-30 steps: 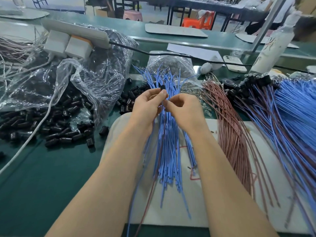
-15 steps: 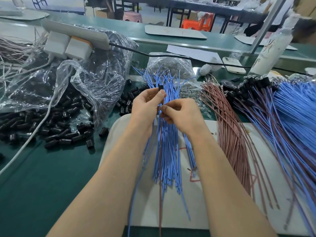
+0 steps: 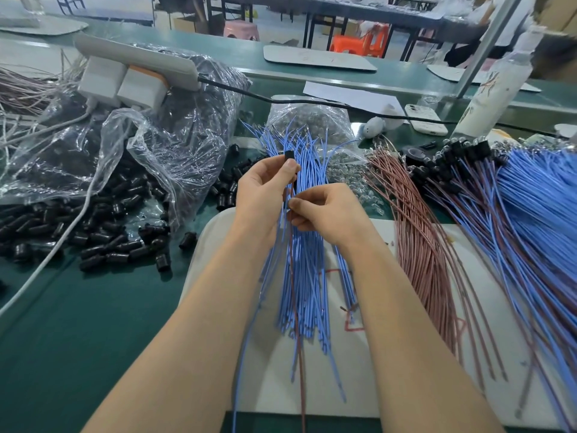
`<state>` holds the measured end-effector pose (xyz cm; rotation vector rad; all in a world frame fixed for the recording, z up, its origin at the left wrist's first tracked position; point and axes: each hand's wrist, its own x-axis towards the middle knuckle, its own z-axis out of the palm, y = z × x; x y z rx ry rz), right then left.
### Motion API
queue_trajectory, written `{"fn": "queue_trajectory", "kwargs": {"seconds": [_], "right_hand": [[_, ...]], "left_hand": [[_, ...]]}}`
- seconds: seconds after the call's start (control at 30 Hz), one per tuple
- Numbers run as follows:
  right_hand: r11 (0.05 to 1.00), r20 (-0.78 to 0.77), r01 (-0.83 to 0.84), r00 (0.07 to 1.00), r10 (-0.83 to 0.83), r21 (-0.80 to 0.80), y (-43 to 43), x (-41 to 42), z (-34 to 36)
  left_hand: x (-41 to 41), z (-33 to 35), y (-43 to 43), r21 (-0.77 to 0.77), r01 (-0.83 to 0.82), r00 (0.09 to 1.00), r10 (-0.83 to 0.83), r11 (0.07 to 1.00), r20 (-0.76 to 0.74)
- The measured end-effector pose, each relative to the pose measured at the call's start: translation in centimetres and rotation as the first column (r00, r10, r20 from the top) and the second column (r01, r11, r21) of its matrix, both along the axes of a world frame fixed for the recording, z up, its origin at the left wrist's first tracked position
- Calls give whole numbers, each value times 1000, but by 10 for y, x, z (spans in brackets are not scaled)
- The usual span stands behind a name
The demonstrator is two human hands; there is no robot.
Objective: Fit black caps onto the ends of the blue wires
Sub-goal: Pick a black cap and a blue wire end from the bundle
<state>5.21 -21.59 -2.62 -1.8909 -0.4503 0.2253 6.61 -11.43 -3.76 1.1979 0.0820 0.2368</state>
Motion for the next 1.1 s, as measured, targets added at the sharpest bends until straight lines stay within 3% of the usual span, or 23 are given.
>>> {"fn": "queue_trajectory", "kwargs": {"seconds": [0.13,0.63,0.7,0.77,0.87,0.97,1.1], "right_hand": [[998,-18,57,998,-57,13,0,3,-4],[934,52,234,972,-228,-270,-5,24,-19],[887,162,377,925,-344,-265,-11,25,-17],[771,301,593,797,-523,-230,-26,28,-15],[598,344,757,652,-675,-262,-51,33,-16],[545,329,772,634,-700,-326,-61,39,-21],[549,344,718,691,-636,-427,-55,41,-27]], "left_hand": [[0,-1,0,4,-14,1000,14,1000,17],[3,-3,2,79,-95,994,90,992,59],[6,-5,1,175,-153,986,140,973,88],[7,-8,0,326,-184,981,150,927,124],[6,-11,-3,449,-175,980,110,876,166],[7,-14,-4,496,-166,980,85,852,182],[8,-16,-5,504,-146,981,57,852,188]]}}
